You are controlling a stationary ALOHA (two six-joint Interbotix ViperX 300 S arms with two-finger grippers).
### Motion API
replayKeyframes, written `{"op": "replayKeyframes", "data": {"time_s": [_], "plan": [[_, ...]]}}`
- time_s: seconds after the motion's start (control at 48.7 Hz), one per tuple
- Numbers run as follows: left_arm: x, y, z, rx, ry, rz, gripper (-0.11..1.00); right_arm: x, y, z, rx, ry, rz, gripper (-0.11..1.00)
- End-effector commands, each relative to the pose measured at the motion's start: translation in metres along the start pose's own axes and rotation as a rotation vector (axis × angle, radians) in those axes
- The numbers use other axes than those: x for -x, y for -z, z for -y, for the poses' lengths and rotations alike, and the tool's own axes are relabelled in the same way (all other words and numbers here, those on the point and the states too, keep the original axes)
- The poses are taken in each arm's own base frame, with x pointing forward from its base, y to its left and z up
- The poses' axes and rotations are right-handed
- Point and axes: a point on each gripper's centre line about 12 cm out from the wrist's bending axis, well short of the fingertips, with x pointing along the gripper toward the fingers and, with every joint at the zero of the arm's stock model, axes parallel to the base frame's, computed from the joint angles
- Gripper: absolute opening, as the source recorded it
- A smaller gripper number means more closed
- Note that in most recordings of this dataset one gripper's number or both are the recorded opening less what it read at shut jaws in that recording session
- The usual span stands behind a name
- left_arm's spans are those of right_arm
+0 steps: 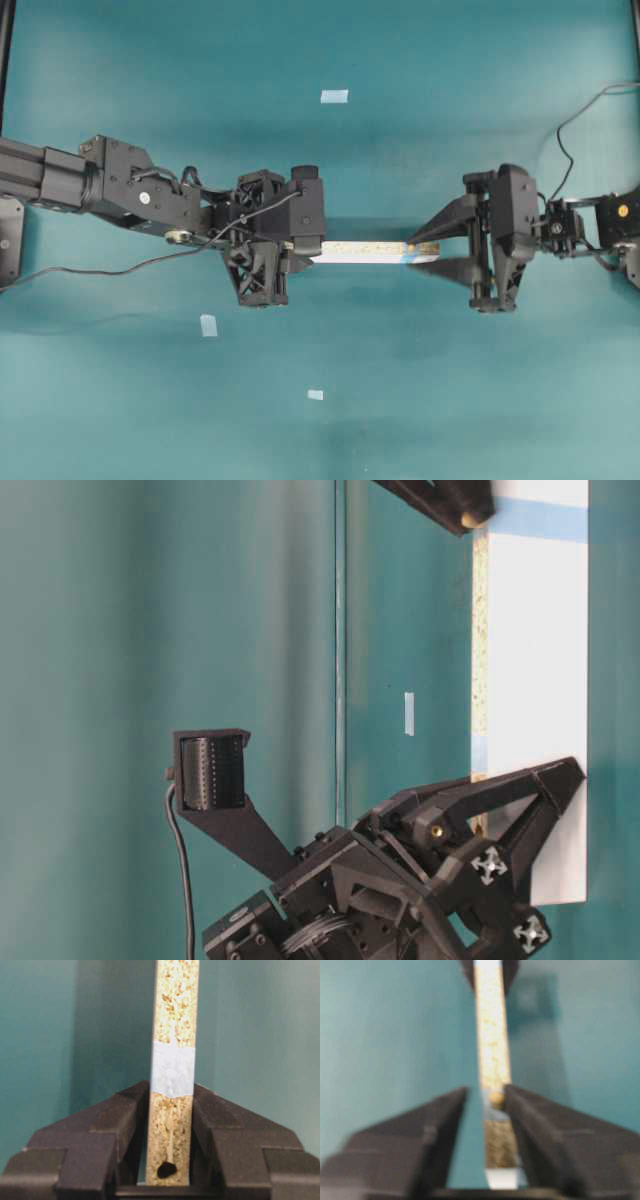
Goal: Move the wooden board into place and insert the rod into its hole.
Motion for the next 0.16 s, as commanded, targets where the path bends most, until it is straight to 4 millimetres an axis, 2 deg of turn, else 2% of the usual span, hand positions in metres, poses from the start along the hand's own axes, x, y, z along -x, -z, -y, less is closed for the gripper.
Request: {"op": "replayKeyframes", "data": {"time_s": [0.0, 0.041, 0.144], "plan": [[0.009, -0.011, 0.001, 0.009, 0.004, 0.040, 0.24, 0.002, -0.009, -0.003, 0.006, -0.008, 0.015, 0.70], [0.009, -0.011, 0.001, 0.009, 0.004, 0.038, 0.24, 0.004, -0.015, -0.005, 0.010, -0.012, 0.027, 0.75], [0.009, -0.011, 0.001, 0.009, 0.004, 0.038, 0.24, 0.009, -0.027, -0.009, 0.015, -0.017, 0.041, 0.76]]}}
